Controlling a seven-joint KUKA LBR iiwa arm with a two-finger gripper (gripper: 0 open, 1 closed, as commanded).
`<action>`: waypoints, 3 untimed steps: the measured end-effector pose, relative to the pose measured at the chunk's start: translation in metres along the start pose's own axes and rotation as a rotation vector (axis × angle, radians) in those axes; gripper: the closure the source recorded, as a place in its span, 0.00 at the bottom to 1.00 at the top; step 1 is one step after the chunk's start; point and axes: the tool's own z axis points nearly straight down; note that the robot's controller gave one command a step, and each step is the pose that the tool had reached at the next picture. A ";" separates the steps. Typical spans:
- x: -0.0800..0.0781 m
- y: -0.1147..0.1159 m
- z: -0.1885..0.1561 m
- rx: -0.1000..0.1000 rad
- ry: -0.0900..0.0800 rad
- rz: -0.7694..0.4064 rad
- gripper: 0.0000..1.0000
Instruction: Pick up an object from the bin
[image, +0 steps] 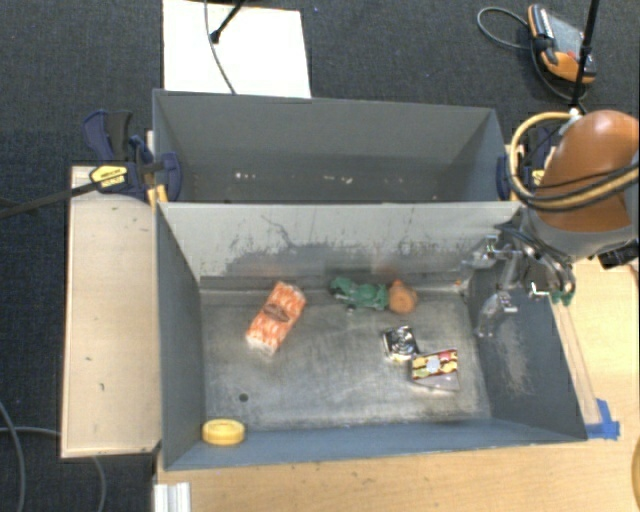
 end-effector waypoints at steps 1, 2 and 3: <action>-0.002 0.000 -0.004 0.001 -0.007 -0.003 0.00; 0.028 0.034 0.068 0.001 -0.011 0.042 0.00; 0.035 0.043 0.078 0.000 -0.004 0.006 0.00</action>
Offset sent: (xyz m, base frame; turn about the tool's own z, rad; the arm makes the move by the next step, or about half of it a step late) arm -0.0393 0.0452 -0.0923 0.0544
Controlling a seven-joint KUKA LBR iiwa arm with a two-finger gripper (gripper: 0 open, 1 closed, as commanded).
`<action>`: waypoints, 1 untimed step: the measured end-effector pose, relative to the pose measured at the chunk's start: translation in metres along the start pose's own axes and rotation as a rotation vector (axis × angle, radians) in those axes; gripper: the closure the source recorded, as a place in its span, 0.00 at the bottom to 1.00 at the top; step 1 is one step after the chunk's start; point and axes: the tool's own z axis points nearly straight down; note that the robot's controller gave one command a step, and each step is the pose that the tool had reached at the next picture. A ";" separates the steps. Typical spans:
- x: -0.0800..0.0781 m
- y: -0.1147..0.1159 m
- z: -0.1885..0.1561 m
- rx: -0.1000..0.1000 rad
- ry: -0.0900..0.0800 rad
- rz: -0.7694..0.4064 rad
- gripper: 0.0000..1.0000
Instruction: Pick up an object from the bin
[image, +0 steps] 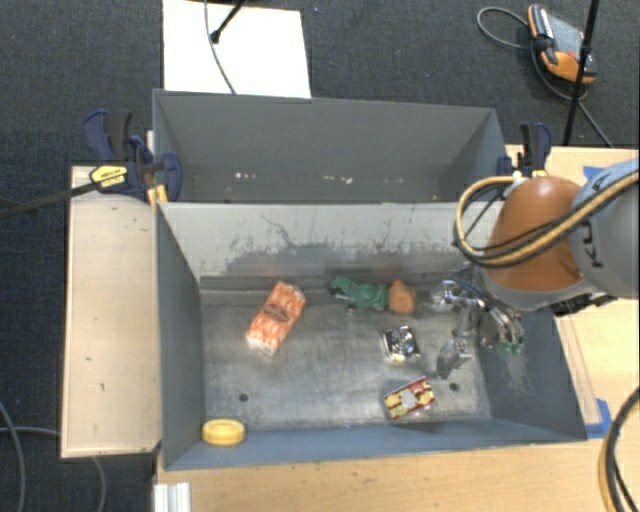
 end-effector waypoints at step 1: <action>0.055 0.021 -0.014 0.000 -0.002 -0.195 0.00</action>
Offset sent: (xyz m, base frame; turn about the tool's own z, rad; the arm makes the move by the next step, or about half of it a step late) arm 0.0406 0.0167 -0.0150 -0.2269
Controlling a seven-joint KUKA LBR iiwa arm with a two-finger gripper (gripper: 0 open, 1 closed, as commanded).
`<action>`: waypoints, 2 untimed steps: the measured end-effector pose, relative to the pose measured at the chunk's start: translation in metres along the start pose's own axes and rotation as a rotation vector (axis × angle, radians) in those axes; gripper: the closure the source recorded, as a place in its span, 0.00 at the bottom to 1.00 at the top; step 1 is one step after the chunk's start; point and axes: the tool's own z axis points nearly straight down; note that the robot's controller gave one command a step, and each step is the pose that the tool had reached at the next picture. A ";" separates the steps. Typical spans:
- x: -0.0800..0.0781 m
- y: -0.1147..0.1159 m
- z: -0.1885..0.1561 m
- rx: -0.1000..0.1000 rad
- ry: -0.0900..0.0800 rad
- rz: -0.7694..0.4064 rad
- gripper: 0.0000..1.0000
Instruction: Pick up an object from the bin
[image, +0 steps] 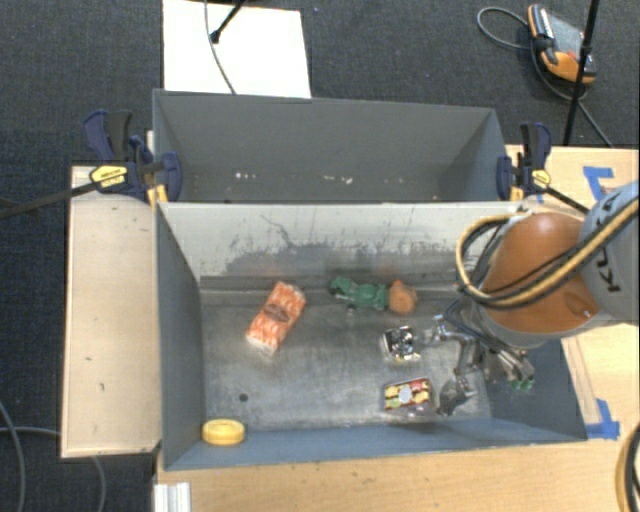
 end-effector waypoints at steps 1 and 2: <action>-0.057 -0.012 0.016 0.000 0.000 -0.017 0.00; 0.011 0.032 0.025 0.004 -0.011 -0.080 1.00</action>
Offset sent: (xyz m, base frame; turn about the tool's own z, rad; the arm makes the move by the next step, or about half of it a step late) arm -0.0199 0.0301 -0.0292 -0.0794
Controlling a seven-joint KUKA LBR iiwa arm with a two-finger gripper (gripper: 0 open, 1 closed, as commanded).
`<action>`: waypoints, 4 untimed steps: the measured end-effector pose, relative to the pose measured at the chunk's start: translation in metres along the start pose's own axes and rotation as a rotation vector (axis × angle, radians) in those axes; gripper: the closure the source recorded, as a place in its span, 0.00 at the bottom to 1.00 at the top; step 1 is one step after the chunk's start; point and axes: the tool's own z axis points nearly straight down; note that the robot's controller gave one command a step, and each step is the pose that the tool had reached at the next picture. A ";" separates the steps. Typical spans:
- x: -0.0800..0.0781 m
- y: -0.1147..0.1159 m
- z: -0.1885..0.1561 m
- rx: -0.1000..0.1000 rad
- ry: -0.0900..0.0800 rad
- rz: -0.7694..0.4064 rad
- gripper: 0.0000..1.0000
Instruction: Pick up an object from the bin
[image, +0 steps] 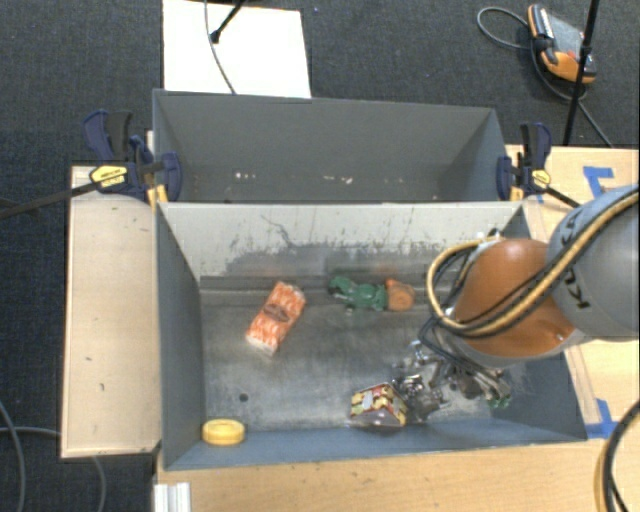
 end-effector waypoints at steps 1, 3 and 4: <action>0.000 0.000 0.000 -0.001 0.001 0.000 1.00; 0.002 0.001 -0.013 -0.006 0.017 -0.001 1.00; 0.001 0.001 -0.029 -0.006 0.015 -0.002 1.00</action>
Offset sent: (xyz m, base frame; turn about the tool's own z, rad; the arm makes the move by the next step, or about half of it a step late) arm -0.0001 0.0000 0.0193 0.0000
